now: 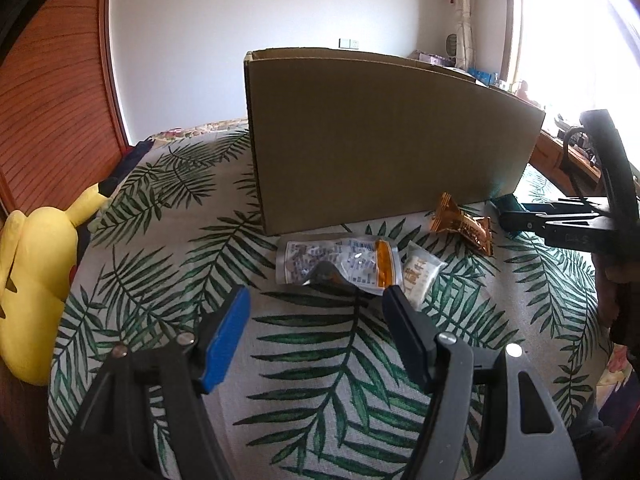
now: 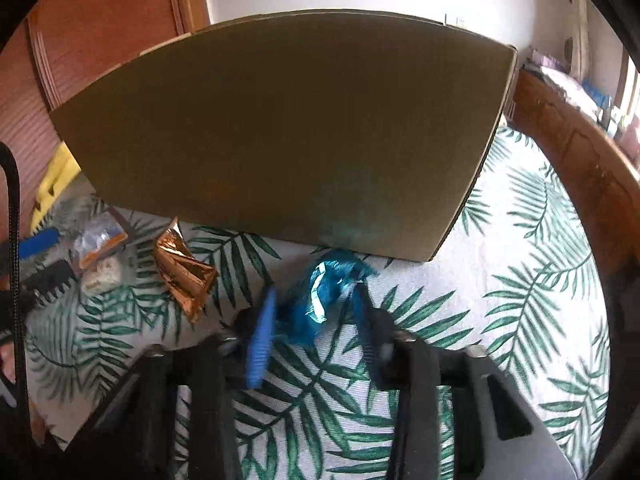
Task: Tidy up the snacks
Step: 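Grasp the blue foil candy with the right tool while the left tool grasps the clear orange-striped packet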
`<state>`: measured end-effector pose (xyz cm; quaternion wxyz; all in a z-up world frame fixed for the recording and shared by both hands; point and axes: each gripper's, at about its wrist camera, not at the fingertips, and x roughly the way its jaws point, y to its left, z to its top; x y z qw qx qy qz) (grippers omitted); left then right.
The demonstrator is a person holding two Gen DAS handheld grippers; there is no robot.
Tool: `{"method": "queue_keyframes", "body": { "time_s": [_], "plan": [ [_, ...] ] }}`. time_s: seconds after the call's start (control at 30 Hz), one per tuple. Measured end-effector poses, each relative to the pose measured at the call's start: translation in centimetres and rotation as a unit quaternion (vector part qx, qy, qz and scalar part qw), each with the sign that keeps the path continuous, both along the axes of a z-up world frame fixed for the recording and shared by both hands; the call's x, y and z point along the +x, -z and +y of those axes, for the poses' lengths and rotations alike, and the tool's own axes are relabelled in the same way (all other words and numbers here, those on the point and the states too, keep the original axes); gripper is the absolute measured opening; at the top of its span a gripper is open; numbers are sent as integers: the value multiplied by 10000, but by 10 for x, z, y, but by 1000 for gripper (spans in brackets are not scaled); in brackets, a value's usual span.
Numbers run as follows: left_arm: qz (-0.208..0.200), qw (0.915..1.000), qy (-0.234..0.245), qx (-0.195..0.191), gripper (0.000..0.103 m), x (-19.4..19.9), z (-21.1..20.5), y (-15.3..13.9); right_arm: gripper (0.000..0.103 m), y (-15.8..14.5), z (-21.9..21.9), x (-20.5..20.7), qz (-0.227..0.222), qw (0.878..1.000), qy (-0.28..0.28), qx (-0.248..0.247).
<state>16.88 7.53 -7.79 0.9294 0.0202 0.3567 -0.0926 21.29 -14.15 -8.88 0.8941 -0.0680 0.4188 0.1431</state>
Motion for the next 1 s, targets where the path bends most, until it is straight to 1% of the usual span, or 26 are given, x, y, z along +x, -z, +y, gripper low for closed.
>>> {"method": "queue_keyframes", "body": {
  "time_s": [0.2,0.3,0.43,0.6,0.73,0.77,0.9,0.93,1.0],
  "plan": [
    [25,10000,-24,-37,68,-1,1,2,22,0,-9,-15,-35,9999,-79,82],
    [46,10000,-40,-63,68,0,2,2,21,-2,-16,-31,-137,9998,-115,62],
    [60,9999,-55,-91,68,0,3,0,21,-3,-20,-48,-180,9994,-171,259],
    [103,9996,-13,-269,68,5,5,-9,21,-2,-26,-53,-238,9991,-184,283],
    [140,9996,109,-236,68,14,1,-17,21,2,-24,-58,-260,9991,-177,273],
    [174,9995,173,-193,69,18,-2,-18,21,3,-19,-55,-260,9991,-177,277],
    [579,9973,435,-136,69,38,-9,-13,21,2,-24,-56,-276,9989,-139,363],
    [737,9961,475,-128,69,45,-11,-10,21,1,-25,-56,-271,9988,-133,383],
    [905,9947,485,-99,69,54,-12,-5,21,1,-27,-57,-266,9987,-128,414]
  ]
}}
